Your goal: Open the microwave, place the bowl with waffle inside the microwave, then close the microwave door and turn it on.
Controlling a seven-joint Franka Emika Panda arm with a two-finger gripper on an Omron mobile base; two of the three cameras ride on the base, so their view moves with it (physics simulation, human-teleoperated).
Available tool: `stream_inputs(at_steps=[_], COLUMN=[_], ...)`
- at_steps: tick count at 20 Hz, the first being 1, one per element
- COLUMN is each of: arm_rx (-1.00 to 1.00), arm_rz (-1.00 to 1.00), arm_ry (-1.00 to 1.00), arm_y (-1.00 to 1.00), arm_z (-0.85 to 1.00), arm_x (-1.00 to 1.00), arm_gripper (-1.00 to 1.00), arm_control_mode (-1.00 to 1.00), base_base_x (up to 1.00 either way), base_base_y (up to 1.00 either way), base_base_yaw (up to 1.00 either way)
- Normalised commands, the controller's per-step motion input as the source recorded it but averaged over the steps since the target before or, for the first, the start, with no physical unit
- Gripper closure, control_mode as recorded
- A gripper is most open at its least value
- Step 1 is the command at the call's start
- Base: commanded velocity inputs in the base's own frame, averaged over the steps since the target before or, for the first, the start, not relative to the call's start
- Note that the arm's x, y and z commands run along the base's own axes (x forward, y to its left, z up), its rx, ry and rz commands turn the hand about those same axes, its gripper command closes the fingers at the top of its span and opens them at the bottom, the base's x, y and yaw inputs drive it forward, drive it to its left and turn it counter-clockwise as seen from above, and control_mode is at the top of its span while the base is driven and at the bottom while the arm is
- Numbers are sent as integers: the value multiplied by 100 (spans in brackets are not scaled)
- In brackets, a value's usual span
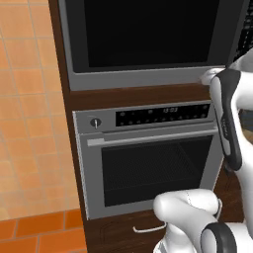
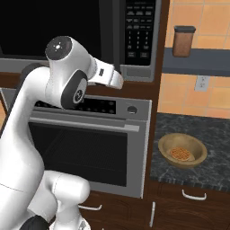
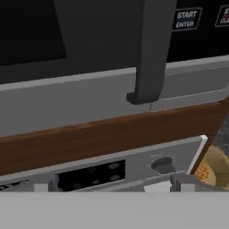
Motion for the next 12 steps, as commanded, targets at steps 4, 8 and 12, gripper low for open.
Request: stream_inputs(at_steps=[4,8,12], arm_rx=[-2,0,0], arm_rz=[-7,0,1], arm_ry=[-12,-25,-20], arm_y=[-38,-22,-9], arm_z=[58,39,14], arm_x=[-4,0,3], arm_gripper=[-100,-100,-100], arm_control_mode=[-100,-100,-100], base_base_x=[0,0,0], base_base_y=[0,0,0], base_base_yaw=[0,0,0])
